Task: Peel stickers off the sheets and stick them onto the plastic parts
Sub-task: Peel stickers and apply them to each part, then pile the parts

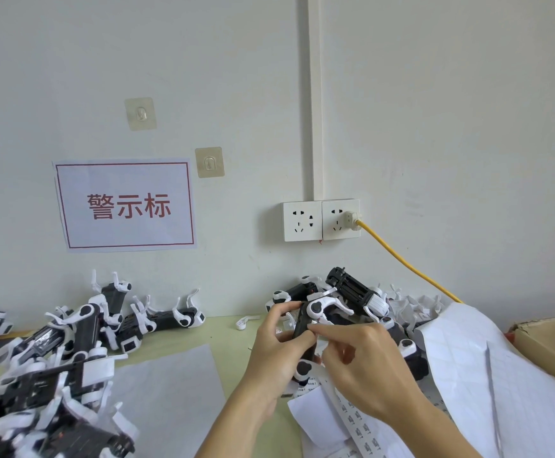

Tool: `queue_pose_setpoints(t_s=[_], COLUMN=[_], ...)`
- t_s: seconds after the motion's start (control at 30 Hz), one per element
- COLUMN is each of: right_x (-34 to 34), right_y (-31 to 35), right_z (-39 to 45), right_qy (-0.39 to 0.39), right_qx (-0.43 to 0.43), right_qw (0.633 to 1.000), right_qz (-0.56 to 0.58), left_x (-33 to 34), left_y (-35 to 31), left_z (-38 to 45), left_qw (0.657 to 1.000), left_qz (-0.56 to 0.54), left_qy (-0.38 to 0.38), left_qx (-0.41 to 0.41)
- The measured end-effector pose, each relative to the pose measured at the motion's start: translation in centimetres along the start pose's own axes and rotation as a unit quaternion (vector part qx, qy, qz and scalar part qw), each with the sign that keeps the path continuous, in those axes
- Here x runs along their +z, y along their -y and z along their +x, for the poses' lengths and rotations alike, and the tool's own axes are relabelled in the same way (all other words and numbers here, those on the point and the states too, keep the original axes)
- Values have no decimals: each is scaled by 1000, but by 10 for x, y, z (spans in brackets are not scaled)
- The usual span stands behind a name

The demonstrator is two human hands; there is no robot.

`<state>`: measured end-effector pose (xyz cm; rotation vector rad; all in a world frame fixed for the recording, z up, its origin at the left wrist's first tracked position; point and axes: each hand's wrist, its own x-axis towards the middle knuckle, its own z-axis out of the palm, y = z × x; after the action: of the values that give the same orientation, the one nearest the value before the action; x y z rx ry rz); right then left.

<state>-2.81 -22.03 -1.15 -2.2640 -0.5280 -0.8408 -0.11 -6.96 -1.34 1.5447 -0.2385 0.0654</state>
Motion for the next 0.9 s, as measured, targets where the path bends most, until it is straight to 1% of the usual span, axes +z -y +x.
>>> queue_pose_setpoints(t_s=[0.13,0.2,0.3,0.37,0.47,0.53,0.6,0.73,0.83,0.9], right_x=[1,0,-2,-2,1,2,3,3,3,2], right_y=[-1,0,0,0,-2,-5,-8,-10,-8,-6], right_z=[1,1,0,0,1,2,3,5,8,10], right_qy=[18,15,4,14,26,10,-16,-99,-156,-161], right_qx=[28,30,31,28,36,51,66,98,124,144], right_qw=[998,998,999,999,998,997,998,988,976,970], right_qz=[-56,-51,-4,11,-34,-49,-11,64,87,112], left_x=[1,0,-1,-2,-5,-5,-3,-1,-3,-3], left_y=[-2,-1,1,2,1,-2,-4,-1,1,1], left_z=[1,2,4,5,6,5,5,5,7,7], left_qw=[1000,1000,999,999,997,996,995,998,997,997], left_qz=[-11,-18,-33,-42,-68,-89,-103,-53,-40,-38], left_qy=[-3,-8,-20,-30,-29,-9,-3,-35,-52,-56], left_qx=[0,-1,-3,-2,-1,-4,0,25,34,39])
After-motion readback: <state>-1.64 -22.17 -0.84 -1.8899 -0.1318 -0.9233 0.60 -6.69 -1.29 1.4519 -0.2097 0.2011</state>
